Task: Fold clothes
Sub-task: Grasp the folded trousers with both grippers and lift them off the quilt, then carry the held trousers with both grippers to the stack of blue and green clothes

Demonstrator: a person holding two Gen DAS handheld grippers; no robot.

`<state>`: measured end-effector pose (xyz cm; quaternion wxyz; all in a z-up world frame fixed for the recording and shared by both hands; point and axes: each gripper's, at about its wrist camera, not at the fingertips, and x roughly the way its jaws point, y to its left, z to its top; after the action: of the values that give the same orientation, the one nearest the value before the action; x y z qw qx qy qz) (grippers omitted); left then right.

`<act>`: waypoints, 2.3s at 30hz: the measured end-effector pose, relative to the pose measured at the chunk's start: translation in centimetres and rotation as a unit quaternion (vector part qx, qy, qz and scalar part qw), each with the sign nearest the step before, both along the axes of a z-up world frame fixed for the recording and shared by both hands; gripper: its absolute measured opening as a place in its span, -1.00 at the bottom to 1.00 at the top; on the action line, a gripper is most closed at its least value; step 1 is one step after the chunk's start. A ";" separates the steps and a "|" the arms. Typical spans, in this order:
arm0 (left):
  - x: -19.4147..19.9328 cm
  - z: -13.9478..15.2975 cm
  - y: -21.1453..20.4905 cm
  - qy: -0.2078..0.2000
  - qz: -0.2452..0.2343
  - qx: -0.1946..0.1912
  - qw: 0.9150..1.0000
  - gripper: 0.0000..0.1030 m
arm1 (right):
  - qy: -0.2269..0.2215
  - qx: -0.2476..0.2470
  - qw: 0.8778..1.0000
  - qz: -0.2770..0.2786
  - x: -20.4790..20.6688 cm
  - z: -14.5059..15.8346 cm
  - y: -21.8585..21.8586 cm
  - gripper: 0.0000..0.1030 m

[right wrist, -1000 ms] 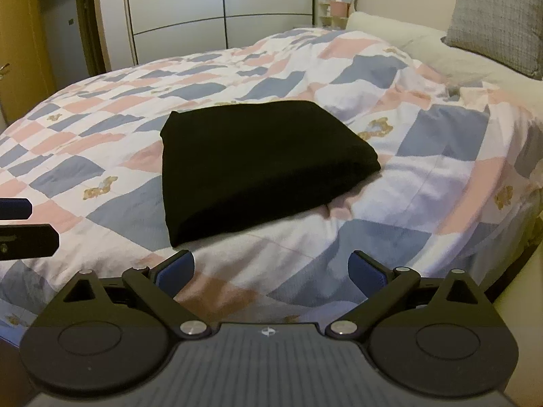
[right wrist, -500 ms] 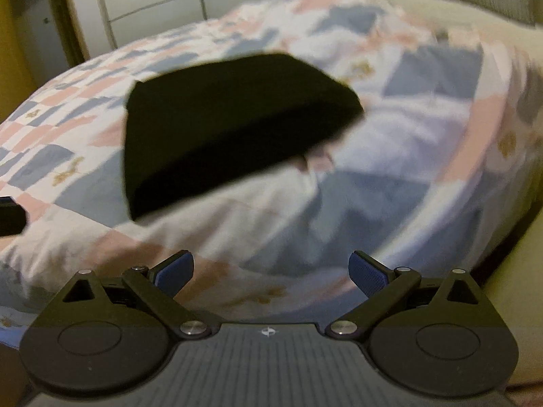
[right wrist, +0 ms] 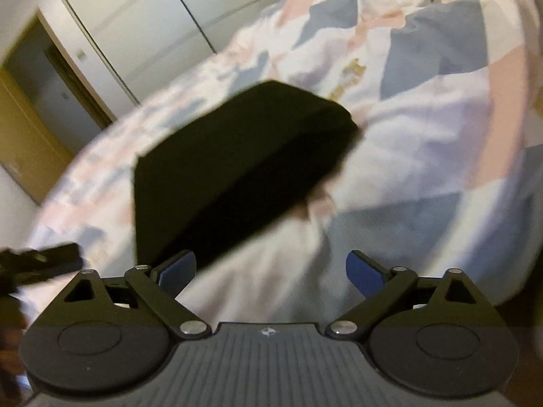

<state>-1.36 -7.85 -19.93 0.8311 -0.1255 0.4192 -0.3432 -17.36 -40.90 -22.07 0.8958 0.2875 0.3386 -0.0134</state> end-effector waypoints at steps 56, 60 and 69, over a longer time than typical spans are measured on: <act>11.5 -6.8 2.0 0.150 -0.061 -0.248 0.955 -0.14 | 0.095 0.136 0.963 0.211 22.1 -2.3 -10.4 0.12; 10.9 -4.7 4.7 0.162 -0.051 -0.233 0.958 -0.14 | 0.112 0.159 0.952 0.238 21.3 0.0 -8.4 0.07; 11.4 -9.3 6.2 0.237 0.004 -0.207 0.949 -0.18 | 0.162 0.240 0.928 0.235 22.3 -5.4 -7.6 0.32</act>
<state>10.05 -1.70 -29.25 0.6653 -0.3740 0.5233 -0.3791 4.95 -48.51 -27.52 0.7106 0.4001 0.5297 0.2329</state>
